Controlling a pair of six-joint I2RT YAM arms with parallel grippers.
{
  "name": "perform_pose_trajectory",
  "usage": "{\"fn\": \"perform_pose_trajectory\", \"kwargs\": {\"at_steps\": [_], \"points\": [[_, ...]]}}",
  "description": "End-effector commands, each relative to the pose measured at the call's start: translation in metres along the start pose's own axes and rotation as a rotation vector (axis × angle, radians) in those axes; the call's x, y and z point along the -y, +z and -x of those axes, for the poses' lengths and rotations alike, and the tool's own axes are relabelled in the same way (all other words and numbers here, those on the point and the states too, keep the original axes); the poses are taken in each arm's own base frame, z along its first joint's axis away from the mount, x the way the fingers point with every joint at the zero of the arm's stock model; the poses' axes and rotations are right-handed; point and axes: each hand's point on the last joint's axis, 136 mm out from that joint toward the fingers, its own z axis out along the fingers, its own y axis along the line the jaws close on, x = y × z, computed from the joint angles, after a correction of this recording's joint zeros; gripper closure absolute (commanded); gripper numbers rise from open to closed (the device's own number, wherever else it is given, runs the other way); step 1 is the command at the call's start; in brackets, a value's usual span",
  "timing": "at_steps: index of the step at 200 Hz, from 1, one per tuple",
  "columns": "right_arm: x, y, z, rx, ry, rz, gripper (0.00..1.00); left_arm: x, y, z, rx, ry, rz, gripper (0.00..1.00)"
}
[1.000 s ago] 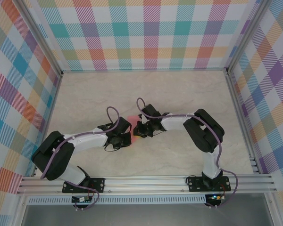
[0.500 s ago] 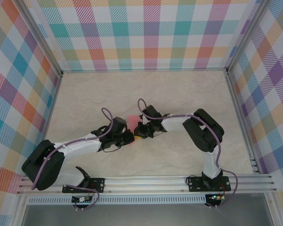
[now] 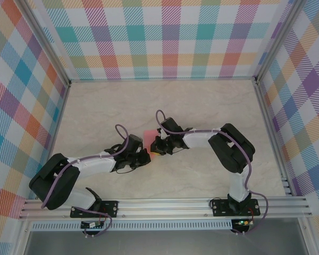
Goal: Fold a paper plane with a square sheet of paper (pick it up from the middle)
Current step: Third fold the triangle at the center of the table.
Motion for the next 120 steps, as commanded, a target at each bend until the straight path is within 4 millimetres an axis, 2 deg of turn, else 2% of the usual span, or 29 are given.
{"fn": "perform_pose_trajectory", "kwargs": {"at_steps": [1, 49, 120], "points": [[-0.012, -0.010, -0.003, 0.004, -0.019, 0.029, 0.89, -0.014, 0.005, 0.002, 0.012, -0.011, 0.040, 0.95], [-0.009, -0.008, -0.008, -0.009, -0.012, 0.033, 0.90, -0.032, 0.009, -0.002, 0.016, -0.026, 0.106, 0.97], [-0.005, 0.005, -0.018, -0.043, -0.019, 0.013, 0.90, -0.030, 0.005, 0.000, 0.028, -0.021, 0.101, 0.98]]}}
